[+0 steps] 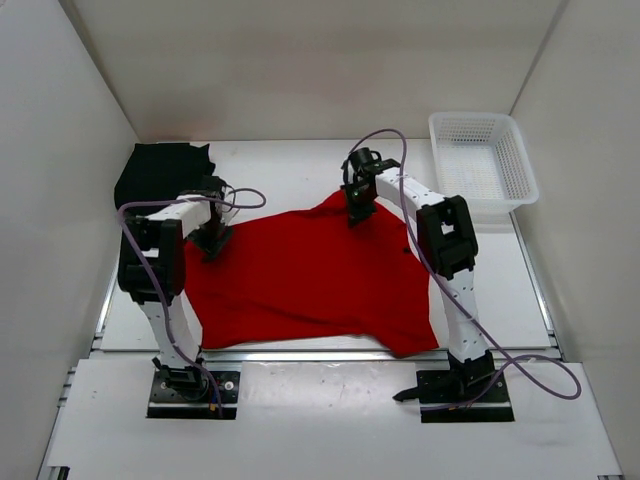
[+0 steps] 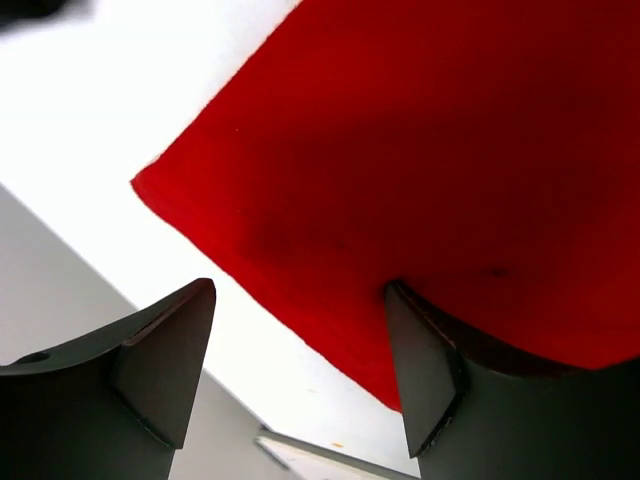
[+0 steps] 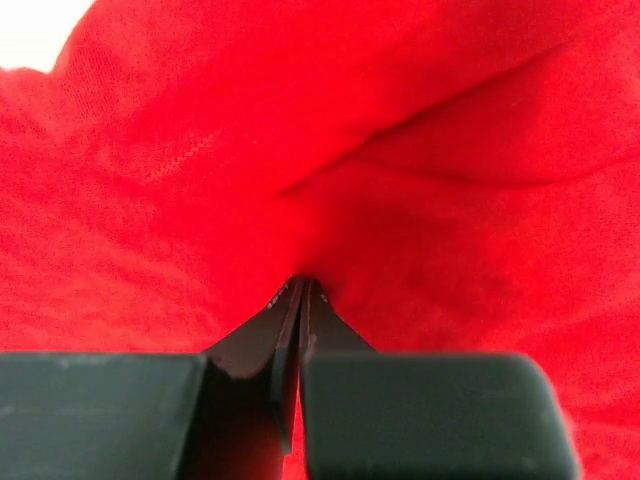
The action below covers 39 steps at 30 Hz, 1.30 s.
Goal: Fold and stack the t-shirts
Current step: Flatten out the tshirt
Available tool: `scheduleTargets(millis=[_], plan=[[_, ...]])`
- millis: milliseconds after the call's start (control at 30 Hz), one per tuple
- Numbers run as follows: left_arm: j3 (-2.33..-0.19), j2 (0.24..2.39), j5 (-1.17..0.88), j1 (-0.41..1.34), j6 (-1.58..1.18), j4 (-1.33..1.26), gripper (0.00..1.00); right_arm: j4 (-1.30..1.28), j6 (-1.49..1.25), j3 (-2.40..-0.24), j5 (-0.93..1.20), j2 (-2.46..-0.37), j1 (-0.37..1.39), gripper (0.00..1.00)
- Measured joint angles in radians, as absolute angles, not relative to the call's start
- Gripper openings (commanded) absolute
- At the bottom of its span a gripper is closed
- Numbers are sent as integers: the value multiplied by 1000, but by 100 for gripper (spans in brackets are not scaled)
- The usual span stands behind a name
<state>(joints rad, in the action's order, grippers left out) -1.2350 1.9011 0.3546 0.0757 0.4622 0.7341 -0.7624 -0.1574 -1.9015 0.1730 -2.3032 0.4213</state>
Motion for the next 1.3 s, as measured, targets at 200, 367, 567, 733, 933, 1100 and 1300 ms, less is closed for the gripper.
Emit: scheduleTargets(millis=[200, 367, 567, 733, 933, 1100, 1300], plan=[[-1354, 2009, 473, 112, 509, 756, 80, -814, -233, -2021, 107, -2374, 390, 12], [-1551, 2144, 545, 155, 517, 725, 86, -882, -286, -2236, -9, -2490, 360, 10], [-2026, 2421, 500, 236, 500, 700, 93, -898, -304, -2418, -99, -2596, 269, 10], [-2379, 2618, 458, 295, 496, 704, 99, -898, -291, -2474, -110, -2617, 205, 16], [-2664, 2723, 410, 326, 422, 818, 99, -863, -262, -2588, -46, -2595, 184, 23], [-2548, 2519, 310, 278, 307, 853, 98, -867, -239, -2596, -1, -2459, 213, 26], [-2046, 1956, 162, 166, 310, 818, 90, -858, -198, -2335, -49, -2074, 263, 36]])
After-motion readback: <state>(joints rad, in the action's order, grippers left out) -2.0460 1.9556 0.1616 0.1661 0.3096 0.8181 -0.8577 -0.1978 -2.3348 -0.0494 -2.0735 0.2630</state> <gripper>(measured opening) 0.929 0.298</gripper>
